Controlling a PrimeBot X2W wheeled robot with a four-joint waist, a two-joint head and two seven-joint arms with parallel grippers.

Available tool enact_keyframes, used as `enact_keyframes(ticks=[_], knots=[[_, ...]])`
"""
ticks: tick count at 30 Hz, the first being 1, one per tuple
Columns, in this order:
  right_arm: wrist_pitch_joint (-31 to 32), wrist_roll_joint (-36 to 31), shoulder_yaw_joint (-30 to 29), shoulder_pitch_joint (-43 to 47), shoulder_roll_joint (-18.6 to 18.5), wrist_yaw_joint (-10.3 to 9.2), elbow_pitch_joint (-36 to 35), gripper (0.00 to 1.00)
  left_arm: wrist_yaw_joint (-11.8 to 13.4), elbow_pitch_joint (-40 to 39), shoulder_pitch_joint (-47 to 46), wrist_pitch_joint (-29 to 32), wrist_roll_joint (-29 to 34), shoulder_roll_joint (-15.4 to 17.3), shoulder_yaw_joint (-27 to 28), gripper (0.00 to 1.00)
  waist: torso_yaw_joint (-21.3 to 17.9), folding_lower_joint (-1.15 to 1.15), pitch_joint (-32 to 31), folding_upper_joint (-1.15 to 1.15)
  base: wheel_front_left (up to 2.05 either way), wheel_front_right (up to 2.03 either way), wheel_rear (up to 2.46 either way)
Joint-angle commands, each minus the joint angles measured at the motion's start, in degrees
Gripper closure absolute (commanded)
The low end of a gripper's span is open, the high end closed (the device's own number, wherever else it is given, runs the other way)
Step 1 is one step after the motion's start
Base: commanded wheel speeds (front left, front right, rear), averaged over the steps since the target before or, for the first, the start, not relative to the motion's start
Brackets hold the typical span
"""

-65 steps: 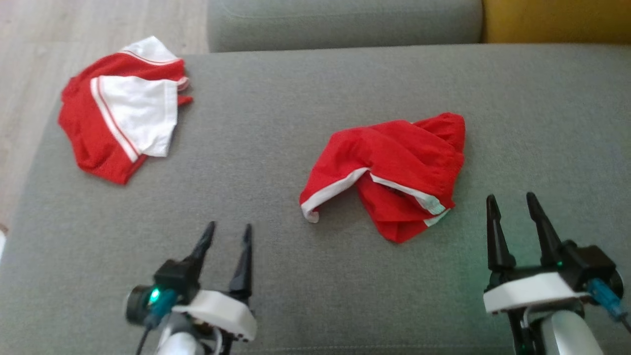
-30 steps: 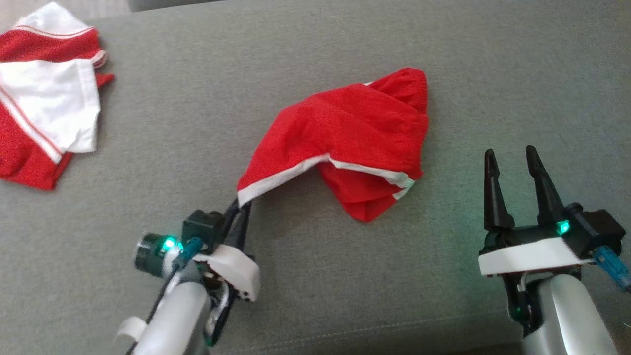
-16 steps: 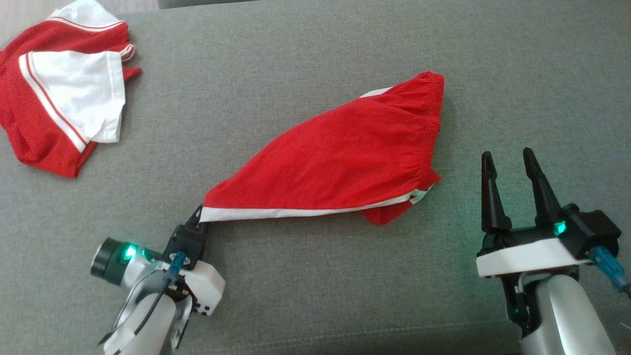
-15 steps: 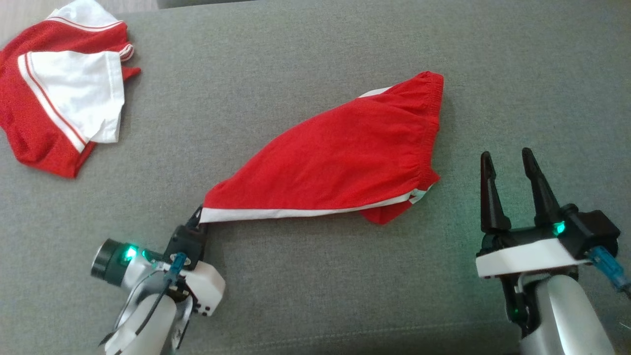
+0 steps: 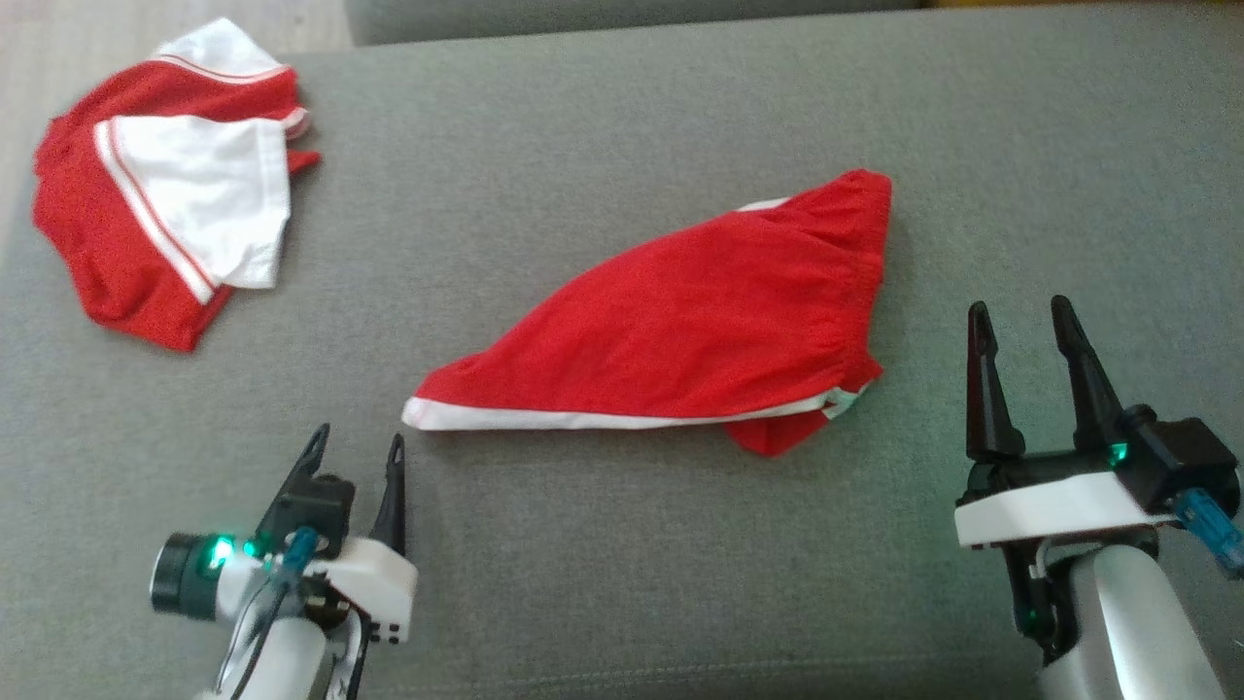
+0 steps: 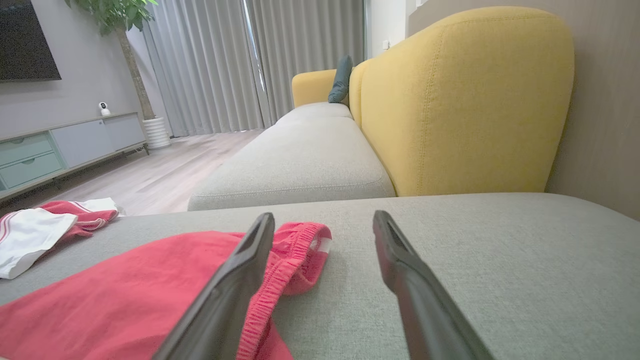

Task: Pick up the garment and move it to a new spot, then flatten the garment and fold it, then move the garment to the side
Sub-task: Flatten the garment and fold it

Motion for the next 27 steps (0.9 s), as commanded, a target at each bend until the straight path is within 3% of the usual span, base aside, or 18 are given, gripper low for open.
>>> enact_keyframes(ticks=[1,9,17,27], knots=[[-0.62,-0.45,1.09,-0.51,-0.27,0.43,-1.63,0.00,0.70,-2.98,-0.91,-0.70,-0.57,1.21,2.98,0.00,1.39,0.00,-1.46,0.00,0.00,0.00,0.00],[-0.62,-1.00,1.34,1.12,-0.27,0.43,-1.35,0.00,0.52,-12.75,3.65,-0.70,-2.69,-0.66,6.93,0.00,4.37,0.00,-6.31,0.00,0.00,0.00,0.00],[-0.62,-0.72,1.73,2.86,-0.27,0.43,-1.28,0.00,-1.23,-21.17,8.25,-0.71,-3.49,-4.89,8.13,0.00,5.24,0.00,-9.93,0.00,0.00,0.00,0.00],[-0.62,0.13,1.81,5.00,-0.27,0.43,-1.55,0.00,-2.79,-23.51,11.90,-0.71,-3.36,-7.13,8.94,0.00,5.32,0.00,-11.05,0.00,0.00,0.00,0.00]])
